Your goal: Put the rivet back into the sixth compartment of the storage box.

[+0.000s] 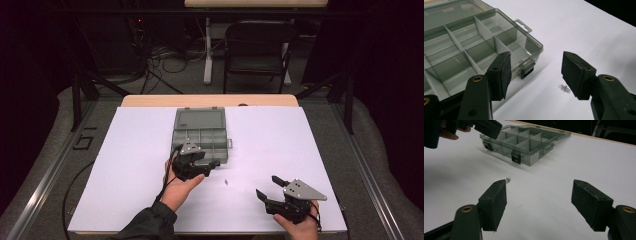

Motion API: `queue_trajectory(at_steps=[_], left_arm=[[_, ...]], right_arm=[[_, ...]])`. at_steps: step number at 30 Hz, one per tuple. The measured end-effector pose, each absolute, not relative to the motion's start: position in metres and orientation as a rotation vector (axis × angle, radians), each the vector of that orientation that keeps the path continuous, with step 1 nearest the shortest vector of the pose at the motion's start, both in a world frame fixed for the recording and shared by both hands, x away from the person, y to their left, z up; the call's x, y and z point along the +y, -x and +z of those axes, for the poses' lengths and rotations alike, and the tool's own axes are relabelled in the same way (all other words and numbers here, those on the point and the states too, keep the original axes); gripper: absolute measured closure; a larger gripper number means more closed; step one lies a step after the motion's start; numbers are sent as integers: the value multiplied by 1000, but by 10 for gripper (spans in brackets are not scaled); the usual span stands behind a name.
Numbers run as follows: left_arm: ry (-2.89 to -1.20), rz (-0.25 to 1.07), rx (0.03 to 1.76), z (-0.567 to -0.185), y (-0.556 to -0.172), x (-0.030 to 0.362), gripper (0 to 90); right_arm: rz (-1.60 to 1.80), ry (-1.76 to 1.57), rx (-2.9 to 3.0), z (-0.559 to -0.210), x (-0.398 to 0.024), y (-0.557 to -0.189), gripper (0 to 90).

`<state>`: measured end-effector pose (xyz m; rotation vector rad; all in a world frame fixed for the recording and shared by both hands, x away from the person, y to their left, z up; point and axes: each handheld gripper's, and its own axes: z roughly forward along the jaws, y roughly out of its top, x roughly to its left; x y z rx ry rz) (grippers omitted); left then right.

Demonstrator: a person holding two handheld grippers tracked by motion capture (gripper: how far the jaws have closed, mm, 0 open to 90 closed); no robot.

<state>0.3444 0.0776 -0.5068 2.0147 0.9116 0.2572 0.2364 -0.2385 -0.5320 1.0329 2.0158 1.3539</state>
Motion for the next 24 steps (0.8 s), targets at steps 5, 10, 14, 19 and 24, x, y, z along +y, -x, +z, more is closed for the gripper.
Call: queue_trajectory(at_steps=[5, 10, 14, 19, 24], left_arm=[[-2026, 245, 888, -510, -341, 72, 419], [-2034, 231, 884, -515, -337, 66, 422], [-2053, 227, 869, -519, -335, 60, 425], [-2069, 207, 856, -524, -333, 53, 444], [-2095, 193, 848, -533, -331, 48, 499]], right_arm=[[1352, -1034, 2016, -532, -238, -236, 283], [1350, -1035, 2012, -531, -239, -236, 283], [1352, -1033, 2014, -531, -239, -236, 283], [1358, -1036, 2011, -531, -239, -236, 283], [1356, -1031, 2012, -531, -239, -236, 283]])
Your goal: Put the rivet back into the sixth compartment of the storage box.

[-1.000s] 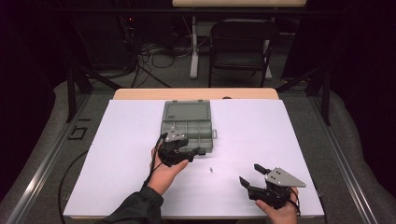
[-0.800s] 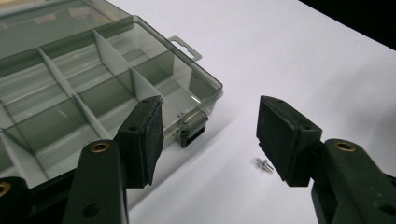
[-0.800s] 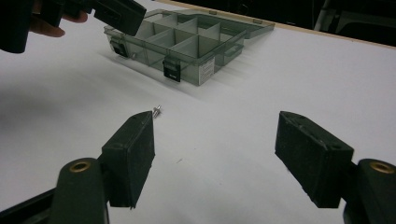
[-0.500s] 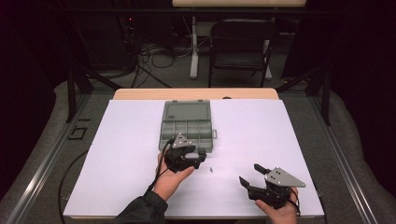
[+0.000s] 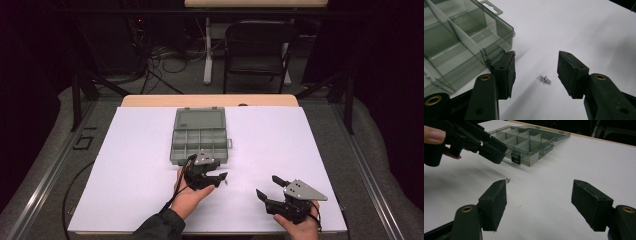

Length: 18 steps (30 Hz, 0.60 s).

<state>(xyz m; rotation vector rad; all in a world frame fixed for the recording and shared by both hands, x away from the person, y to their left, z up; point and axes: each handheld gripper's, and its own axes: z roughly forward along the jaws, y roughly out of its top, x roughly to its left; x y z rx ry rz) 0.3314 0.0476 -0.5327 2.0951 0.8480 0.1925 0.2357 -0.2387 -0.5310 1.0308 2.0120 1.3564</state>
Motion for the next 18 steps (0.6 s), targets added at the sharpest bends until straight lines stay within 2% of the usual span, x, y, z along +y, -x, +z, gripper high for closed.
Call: queue_trajectory(at_steps=[7, 18], left_arm=[[-2131, 127, 859, -544, -329, 35, 578], [-2168, 131, 865, -551, -328, 28, 674]], right_arm=[[1352, -1023, 2015, -530, -237, -234, 283], [1358, -1014, 2015, -530, -238, -234, 283]])
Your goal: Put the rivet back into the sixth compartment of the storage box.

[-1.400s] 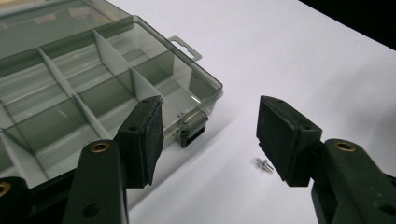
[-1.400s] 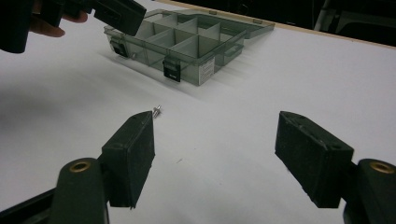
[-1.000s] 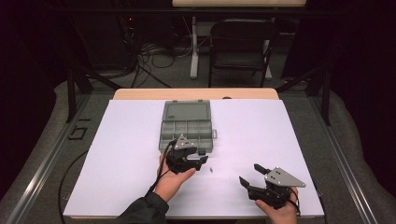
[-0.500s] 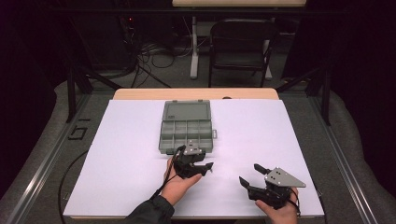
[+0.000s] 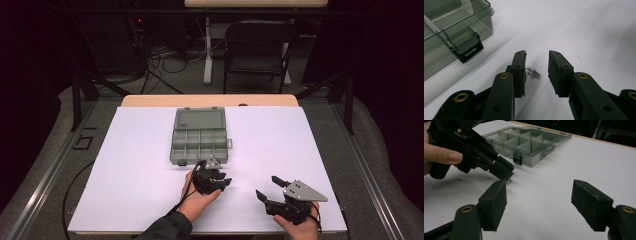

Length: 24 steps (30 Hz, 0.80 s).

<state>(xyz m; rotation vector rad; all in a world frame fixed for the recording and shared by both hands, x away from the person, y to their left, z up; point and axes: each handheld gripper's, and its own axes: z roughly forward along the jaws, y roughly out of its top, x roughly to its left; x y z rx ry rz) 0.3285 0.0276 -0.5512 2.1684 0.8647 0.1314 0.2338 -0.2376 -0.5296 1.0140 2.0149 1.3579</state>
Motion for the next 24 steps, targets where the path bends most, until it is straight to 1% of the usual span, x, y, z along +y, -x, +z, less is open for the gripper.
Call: queue_trajectory(at_steps=[14, 16, 24], left_arm=[[-2184, 140, 882, -557, -329, 23, 695], [-2200, 139, 880, -558, -329, 23, 714], [-2214, 214, 862, -559, -324, 20, 789]], right_arm=[[1360, -1013, 2015, -530, -238, -234, 283], [1362, -1013, 2016, -530, -237, -234, 283], [1362, -1011, 2016, -530, -237, -234, 283]])
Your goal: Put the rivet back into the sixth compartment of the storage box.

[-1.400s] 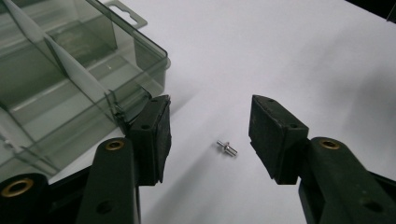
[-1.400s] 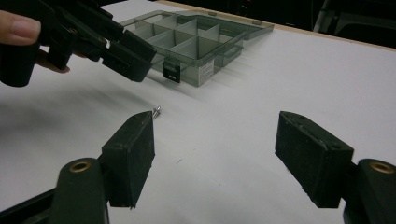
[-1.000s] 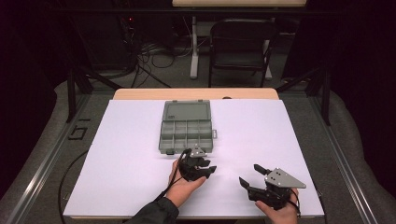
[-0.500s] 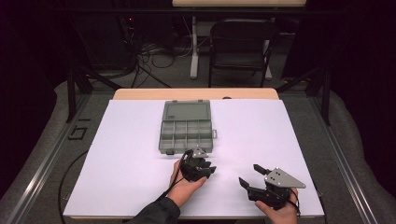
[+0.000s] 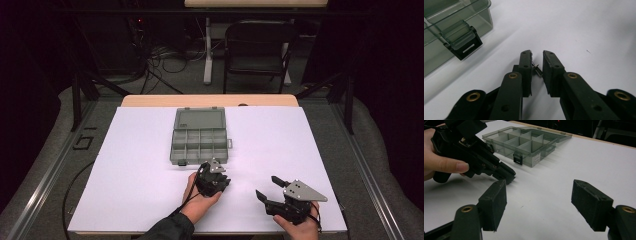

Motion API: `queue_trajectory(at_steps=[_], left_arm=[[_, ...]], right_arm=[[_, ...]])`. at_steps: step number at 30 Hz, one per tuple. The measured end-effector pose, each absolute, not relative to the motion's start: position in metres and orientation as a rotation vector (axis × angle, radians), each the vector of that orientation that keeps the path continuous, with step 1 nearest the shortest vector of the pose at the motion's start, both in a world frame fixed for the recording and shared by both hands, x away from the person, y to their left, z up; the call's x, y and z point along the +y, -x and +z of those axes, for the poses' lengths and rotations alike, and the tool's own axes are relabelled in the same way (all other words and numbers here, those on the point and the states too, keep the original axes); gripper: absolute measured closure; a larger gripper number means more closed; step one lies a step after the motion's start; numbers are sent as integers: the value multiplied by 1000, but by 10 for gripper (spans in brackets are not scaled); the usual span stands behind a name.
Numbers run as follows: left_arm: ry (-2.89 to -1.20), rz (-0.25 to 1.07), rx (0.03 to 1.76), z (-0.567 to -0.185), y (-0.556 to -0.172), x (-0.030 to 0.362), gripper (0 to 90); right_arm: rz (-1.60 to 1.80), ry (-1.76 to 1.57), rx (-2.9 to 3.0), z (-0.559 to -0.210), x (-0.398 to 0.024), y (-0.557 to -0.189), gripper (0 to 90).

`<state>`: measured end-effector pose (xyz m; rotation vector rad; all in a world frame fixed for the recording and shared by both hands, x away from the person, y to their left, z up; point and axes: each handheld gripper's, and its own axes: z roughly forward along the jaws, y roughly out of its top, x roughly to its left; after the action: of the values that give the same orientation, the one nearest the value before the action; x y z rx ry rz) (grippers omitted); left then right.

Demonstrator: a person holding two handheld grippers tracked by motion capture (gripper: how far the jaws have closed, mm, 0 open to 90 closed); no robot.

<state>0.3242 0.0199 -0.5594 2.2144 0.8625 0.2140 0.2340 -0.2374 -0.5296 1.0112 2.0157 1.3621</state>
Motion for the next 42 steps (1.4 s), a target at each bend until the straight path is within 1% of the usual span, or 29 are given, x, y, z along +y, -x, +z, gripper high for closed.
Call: queue_trajectory(at_steps=[4, 26, 32, 42], left_arm=[[-2206, 211, 866, -560, -325, 22, 818], [-2183, 180, 874, -559, -326, 25, 826], [-2128, 193, 865, -543, -326, 35, 826], [-2026, 245, 872, -508, -327, 64, 826]], right_arm=[[1362, -1012, 2017, -529, -237, -234, 283], [1363, -1010, 2016, -530, -237, -234, 283], [1358, -1014, 2017, -530, -237, -234, 283], [1354, -1020, 2019, -530, -236, -234, 283]])
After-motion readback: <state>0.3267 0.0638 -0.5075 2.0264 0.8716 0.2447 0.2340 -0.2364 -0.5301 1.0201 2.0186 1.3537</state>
